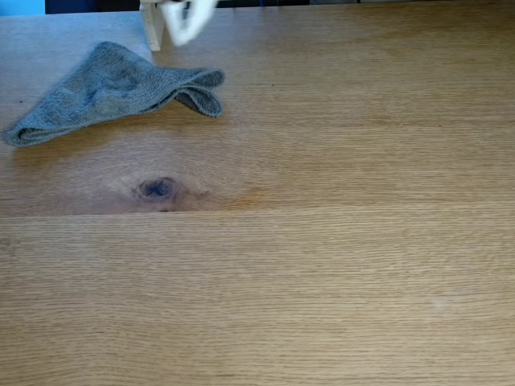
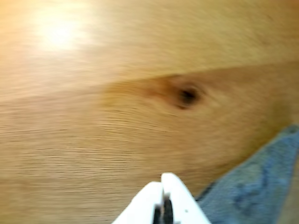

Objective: Clean the area in front of the robot

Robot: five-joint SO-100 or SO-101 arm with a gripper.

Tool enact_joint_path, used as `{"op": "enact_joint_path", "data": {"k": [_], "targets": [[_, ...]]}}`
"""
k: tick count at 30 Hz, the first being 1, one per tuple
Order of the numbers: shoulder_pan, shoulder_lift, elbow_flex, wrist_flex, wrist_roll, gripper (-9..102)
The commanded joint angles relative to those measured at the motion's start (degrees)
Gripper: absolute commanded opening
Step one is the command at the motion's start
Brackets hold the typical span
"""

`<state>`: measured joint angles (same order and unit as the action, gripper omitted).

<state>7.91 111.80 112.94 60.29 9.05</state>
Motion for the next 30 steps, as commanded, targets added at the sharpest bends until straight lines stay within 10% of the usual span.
{"op": "enact_joint_path", "data": {"k": [1,19,30], "targets": [[-5.98,8.96,-0.26,1.85,6.94,0],[-10.63,57.04,60.82,-12.48,2.72,0],[-9.76,73.56,76.82,-2.2,2.2,0]]}}
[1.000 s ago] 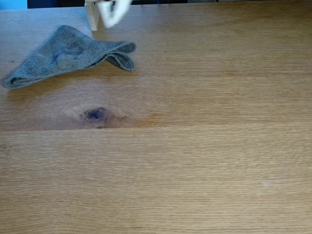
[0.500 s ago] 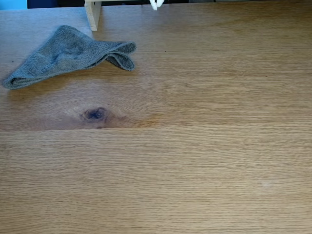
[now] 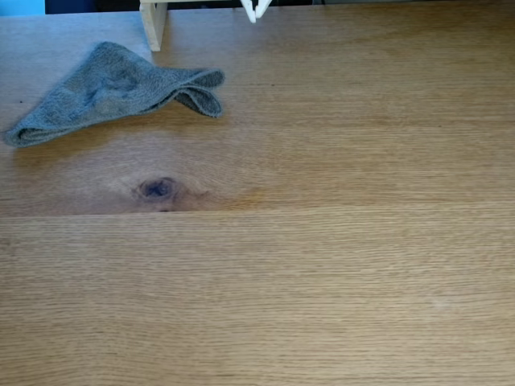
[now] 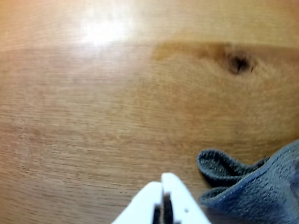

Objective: Clean the area in front of the robot

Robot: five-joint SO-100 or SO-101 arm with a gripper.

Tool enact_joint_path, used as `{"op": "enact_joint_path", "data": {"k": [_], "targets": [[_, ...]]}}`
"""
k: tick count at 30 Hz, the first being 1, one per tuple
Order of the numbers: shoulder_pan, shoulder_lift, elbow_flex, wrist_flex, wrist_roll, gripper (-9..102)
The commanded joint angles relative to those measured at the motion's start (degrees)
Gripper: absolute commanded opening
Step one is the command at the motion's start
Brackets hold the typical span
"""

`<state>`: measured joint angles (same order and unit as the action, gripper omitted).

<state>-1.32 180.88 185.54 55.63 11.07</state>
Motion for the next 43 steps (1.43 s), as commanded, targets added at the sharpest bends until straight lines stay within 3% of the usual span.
{"op": "enact_joint_path", "data": {"k": [1,4,8,43], "targets": [[-0.62,5.98,5.45,3.96,-0.09,0],[-0.97,8.53,7.56,12.48,0.53,0],[-1.05,8.53,7.56,16.87,-0.62,0],[-4.57,8.53,7.56,16.79,-0.62,0]]}}
